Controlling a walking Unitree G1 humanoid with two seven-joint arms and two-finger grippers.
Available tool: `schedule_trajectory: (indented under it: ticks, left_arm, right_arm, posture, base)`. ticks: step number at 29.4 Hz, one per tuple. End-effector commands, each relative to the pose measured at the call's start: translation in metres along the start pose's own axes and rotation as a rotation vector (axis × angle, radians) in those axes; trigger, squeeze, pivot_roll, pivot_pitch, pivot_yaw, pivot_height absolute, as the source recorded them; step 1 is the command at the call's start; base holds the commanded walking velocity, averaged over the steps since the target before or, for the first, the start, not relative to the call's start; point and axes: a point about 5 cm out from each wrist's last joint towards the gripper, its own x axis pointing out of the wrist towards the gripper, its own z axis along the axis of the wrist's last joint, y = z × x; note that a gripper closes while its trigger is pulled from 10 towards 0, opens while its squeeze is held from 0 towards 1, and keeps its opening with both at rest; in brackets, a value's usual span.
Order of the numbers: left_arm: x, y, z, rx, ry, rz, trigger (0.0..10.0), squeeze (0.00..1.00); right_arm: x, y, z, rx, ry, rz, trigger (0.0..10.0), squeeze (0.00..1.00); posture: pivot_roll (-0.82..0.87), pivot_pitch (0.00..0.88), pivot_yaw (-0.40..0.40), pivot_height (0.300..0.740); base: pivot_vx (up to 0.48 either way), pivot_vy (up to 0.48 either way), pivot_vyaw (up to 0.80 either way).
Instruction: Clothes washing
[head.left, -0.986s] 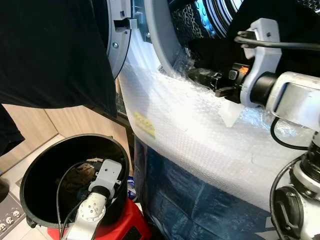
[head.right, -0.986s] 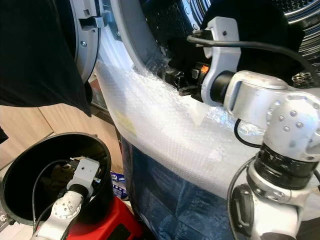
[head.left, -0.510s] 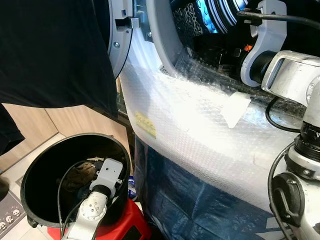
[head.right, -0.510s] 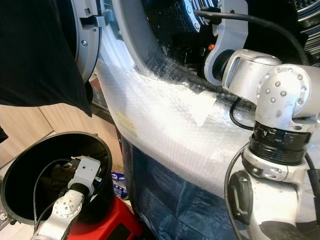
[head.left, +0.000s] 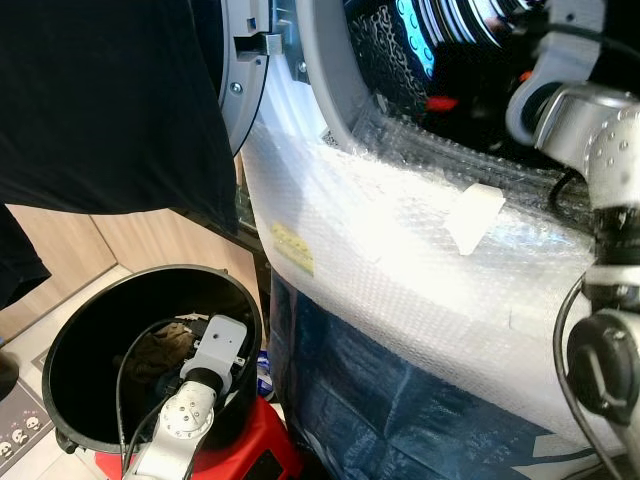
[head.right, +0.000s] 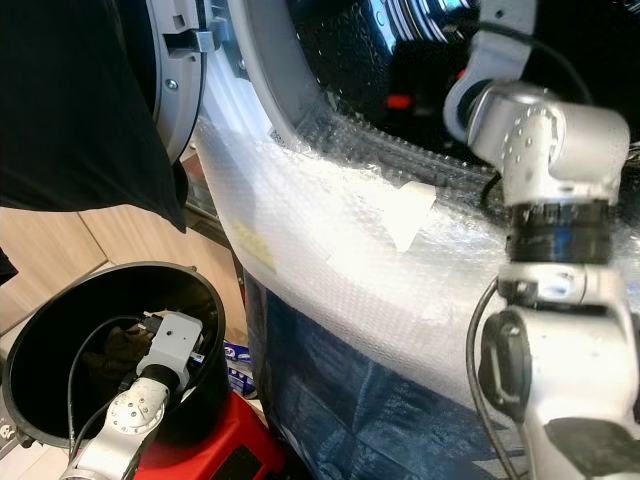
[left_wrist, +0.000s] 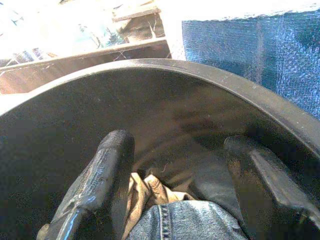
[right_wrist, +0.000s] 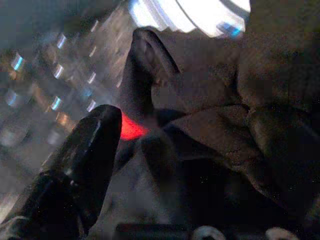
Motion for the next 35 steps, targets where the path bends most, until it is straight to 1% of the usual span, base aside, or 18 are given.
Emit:
schedule_trajectory:
  ticks: [1,3,4,5,6,8,10,11,13,17,18,20,22,23,25,28,29,35]
  left_arm:
    - [0.0,-0.003,0.0,0.018,0.01,-0.022,10.0,0.0]
    - [0.0,-0.003,0.0,0.015,0.009,-0.02,10.0,0.0]
    - [0.001,-0.003,0.001,0.016,0.009,-0.02,10.0,0.0]
    - [0.001,-0.003,0.001,0.016,0.009,-0.02,10.0,0.0]
    - [0.001,-0.004,0.001,0.017,0.009,-0.021,10.0,0.0]
    - [0.001,-0.004,0.001,0.016,0.009,-0.019,10.0,0.0]
    - [0.0,-0.003,0.0,0.016,0.011,-0.018,10.0,0.0]
    - [0.0,-0.003,0.0,0.017,0.012,-0.018,10.0,0.0]
    - [0.0,-0.004,-0.001,0.017,0.013,-0.019,10.0,0.0]
    - [-0.001,-0.004,0.0,0.016,0.012,-0.021,10.0,0.0]
    - [0.0,-0.005,0.0,0.015,0.011,-0.022,10.0,0.0]
    - [0.0,-0.005,0.0,0.014,0.011,-0.023,10.0,0.0]
    - [-0.001,-0.007,-0.001,0.012,0.013,-0.026,10.0,0.0]
    - [-0.001,-0.007,-0.001,0.012,0.013,-0.026,10.0,0.0]
    - [-0.001,-0.008,-0.001,0.011,0.016,-0.03,10.0,0.0]
    - [-0.001,-0.009,-0.001,0.008,0.016,-0.03,10.0,0.0]
    - [-0.001,-0.009,-0.001,0.008,0.016,-0.03,10.0,0.0]
    - [-0.001,-0.009,-0.002,0.004,0.017,-0.031,10.0,0.0]
  right_arm:
    - [0.001,-0.012,0.009,0.009,-0.037,-0.063,10.0,0.0]
    - [0.004,-0.018,0.012,0.012,-0.064,-0.107,10.0,0.0]
    - [0.006,-0.028,0.012,0.02,-0.082,-0.167,10.0,0.0]
    - [0.006,-0.028,0.012,0.02,-0.082,-0.167,10.0,0.0]
    - [0.008,-0.037,0.011,0.014,-0.097,-0.219,10.0,0.0]
    - [0.01,-0.036,0.009,0.013,-0.097,-0.195,10.0,0.0]
    - [0.011,-0.025,0.009,0.029,-0.099,-0.104,10.0,0.0]
    - [0.009,-0.012,0.009,0.036,-0.097,-0.007,10.0,0.0]
    - [0.004,-0.001,0.014,0.082,-0.142,0.082,10.0,0.0]
    - [-0.009,0.01,0.021,0.109,-0.23,0.238,10.0,0.0]
    - [-0.019,0.012,0.021,0.121,-0.265,0.295,10.0,0.0]
    - [-0.022,0.012,0.021,0.14,-0.268,0.323,10.0,0.0]
    - [-0.039,0.015,0.02,0.213,-0.298,0.468,10.0,0.0]
    - [-0.039,0.015,0.02,0.213,-0.298,0.468,10.0,0.0]
    - [-0.055,0.017,0.018,0.263,-0.329,0.6,10.0,0.0]
    - [-0.068,0.016,0.017,0.316,-0.377,0.69,10.0,0.0]
    - [-0.068,0.016,0.017,0.316,-0.377,0.69,10.0,0.0]
    - [-0.113,0.028,0.001,0.26,-0.455,0.995,10.0,0.0]
  posture:
    - [-0.02,0.108,-0.045,0.74]
    - [-0.02,0.108,-0.045,0.74]
    - [-0.02,0.105,-0.045,0.74]
    - [-0.02,0.105,-0.045,0.74]
    - [-0.01,0.099,-0.051,0.74]
    - [-0.01,0.099,-0.051,0.74]
    - [-0.01,0.099,-0.051,0.74]
    - [-0.01,0.099,-0.051,0.74]
    - [-0.01,0.104,-0.048,0.74]
    - [-0.02,0.106,-0.048,0.74]
    - [-0.02,0.106,-0.048,0.74]
    - [-0.02,0.108,-0.047,0.74]
    - [-0.02,0.109,-0.047,0.74]
    - [-0.02,0.109,-0.047,0.74]
    - [-0.03,0.112,-0.048,0.74]
    - [-0.03,0.112,-0.048,0.74]
    - [-0.03,0.112,-0.048,0.74]
    - [-0.03,0.112,-0.048,0.74]
  base:
    - [0.0,0.0,0.0]
    - [0.0,0.0,0.0]
    - [0.0,0.0,0.0]
    - [0.0,0.0,0.0]
    - [0.0,0.0,0.0]
    - [0.0,0.0,0.0]
    - [0.0,0.0,0.0]
    - [0.0,0.0,0.0]
    - [0.0,0.0,0.0]
    - [0.0,0.0,0.0]
    - [0.0,0.0,0.0]
    - [0.0,0.0,0.0]
    - [0.0,0.0,0.0]
    - [0.0,0.0,0.0]
    - [0.0,0.0,0.0]
    - [0.0,0.0,0.0]
    - [0.0,0.0,0.0]
    - [0.0,0.0,0.0]
